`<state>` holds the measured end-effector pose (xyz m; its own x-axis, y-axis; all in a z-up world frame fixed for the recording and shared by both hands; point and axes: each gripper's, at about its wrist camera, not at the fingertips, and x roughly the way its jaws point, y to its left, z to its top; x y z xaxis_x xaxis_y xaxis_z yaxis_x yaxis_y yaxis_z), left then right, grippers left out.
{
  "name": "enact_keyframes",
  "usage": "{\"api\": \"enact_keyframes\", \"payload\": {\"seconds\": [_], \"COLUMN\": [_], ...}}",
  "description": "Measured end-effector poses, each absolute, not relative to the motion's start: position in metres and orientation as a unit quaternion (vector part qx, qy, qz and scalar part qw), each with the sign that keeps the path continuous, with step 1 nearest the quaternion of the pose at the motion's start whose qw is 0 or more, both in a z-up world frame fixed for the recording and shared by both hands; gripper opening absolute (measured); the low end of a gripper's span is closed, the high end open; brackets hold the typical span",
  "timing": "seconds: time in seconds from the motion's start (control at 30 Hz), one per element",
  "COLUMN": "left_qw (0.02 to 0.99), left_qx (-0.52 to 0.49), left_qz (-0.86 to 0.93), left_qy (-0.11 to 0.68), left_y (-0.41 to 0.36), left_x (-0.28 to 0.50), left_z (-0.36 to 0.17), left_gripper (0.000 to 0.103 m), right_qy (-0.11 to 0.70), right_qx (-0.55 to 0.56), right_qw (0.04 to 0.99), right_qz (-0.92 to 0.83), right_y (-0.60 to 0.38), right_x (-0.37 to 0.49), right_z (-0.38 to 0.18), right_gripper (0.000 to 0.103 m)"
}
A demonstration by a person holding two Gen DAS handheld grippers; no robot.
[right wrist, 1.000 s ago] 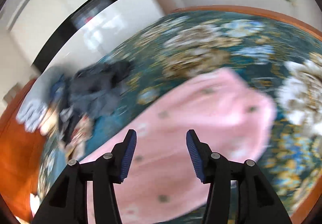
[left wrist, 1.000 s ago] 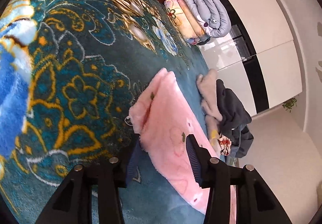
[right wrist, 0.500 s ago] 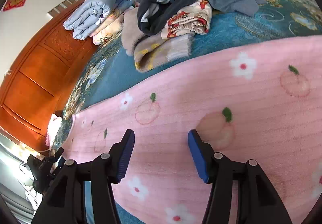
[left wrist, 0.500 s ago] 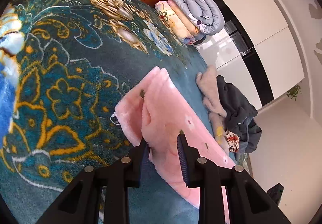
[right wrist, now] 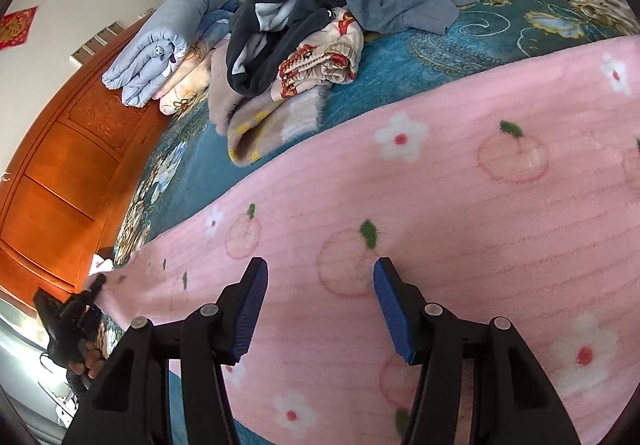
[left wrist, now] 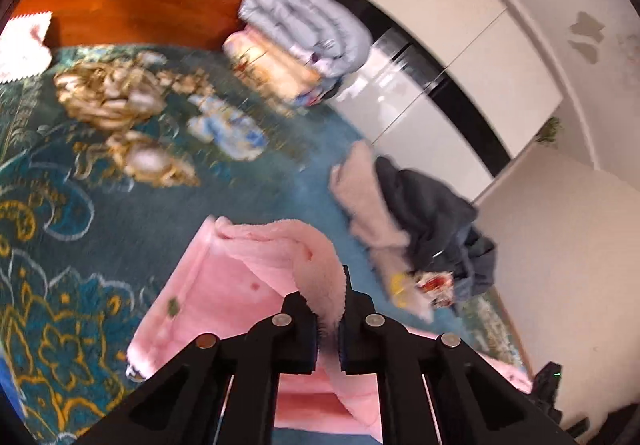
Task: Fold clothes
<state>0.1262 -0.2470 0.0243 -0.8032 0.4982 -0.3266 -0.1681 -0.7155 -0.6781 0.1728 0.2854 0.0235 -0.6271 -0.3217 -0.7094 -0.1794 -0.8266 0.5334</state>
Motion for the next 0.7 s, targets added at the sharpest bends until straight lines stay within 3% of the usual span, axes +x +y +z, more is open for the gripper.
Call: {"api": "enact_keyframes", "payload": {"seconds": [0.2,0.57,0.7], "left_qw": [0.092,0.083,0.058], "left_qx": [-0.373,-0.316,-0.347], "left_qz": [0.843,0.864,0.848], "left_qy": [-0.376,-0.384,-0.396], "left_y": [-0.268,-0.277,-0.278], "left_x": [0.111,0.135,0.125], "left_z": [-0.063,-0.047,-0.067], "left_gripper": [0.007,0.007,0.007], "right_qy": [-0.287,-0.284,-0.284], "right_qx": [0.433,0.435,0.435], "right_qw": [0.038,0.043,0.047], "right_qz": [-0.854,-0.853,-0.853], "right_y": [0.283,0.282,0.281], "right_x": [0.172,0.177,0.178], "right_z": [0.019,0.02,0.022], "right_gripper": [0.057,0.057,0.057]}}
